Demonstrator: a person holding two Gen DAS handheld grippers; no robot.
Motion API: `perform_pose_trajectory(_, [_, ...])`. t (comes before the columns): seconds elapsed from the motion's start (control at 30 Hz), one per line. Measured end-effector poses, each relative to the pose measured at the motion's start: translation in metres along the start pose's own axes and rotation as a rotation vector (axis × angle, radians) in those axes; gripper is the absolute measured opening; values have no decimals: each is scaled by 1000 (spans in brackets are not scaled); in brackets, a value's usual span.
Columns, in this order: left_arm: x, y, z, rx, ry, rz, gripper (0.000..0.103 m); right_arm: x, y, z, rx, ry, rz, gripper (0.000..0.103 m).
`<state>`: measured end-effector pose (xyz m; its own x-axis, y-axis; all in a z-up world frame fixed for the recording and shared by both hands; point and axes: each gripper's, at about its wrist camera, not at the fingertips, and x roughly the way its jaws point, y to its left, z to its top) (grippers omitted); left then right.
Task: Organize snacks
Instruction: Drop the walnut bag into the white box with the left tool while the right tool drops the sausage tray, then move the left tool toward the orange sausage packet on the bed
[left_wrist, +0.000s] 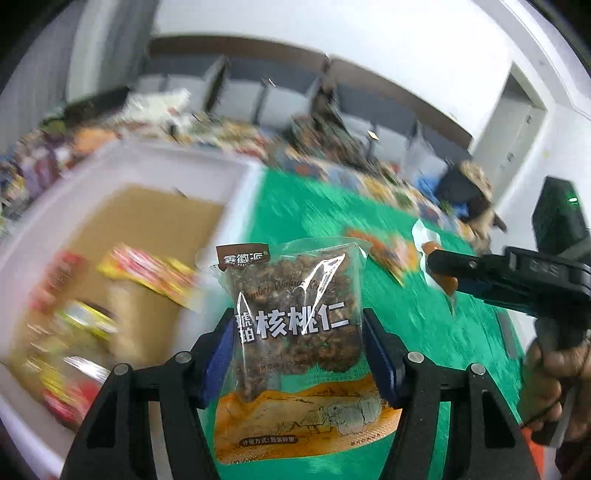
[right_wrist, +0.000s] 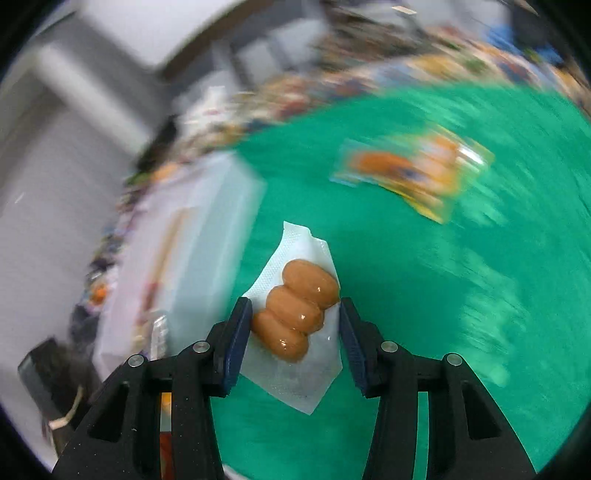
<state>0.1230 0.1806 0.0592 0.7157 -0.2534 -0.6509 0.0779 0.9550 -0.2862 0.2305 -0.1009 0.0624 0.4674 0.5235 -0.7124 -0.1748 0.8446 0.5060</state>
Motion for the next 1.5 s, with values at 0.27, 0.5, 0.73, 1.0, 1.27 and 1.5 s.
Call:
perform_pose_trajectory(0.27, [-35,126,22,-89,7,315,82,48,176,-10,-286,43,193,54])
perform_pose_trajectory(0.5, [-45,179,-13,-194,25,468,85,81,199,-27,-304,104,199,72])
perform_pose_trajectory(0.73, [-46,131,-20,-206,-24,345,93,64,75,-33,-310,-14,-86,72])
perform_pose_trajectory(1.0, [-15,-14,-19,6,-43,63,103,31,-133,-95,-201,-8,-524,72])
perform_pose_trajectory(1.27, [108,-118,-68,194,220,-31,103,-9,-212,-113,-86,-102,-600,73])
perform_pose_trajectory(1.5, [177,-136,-89,206,276,88,103,-5,-217,-110,-54,-143,-597,79])
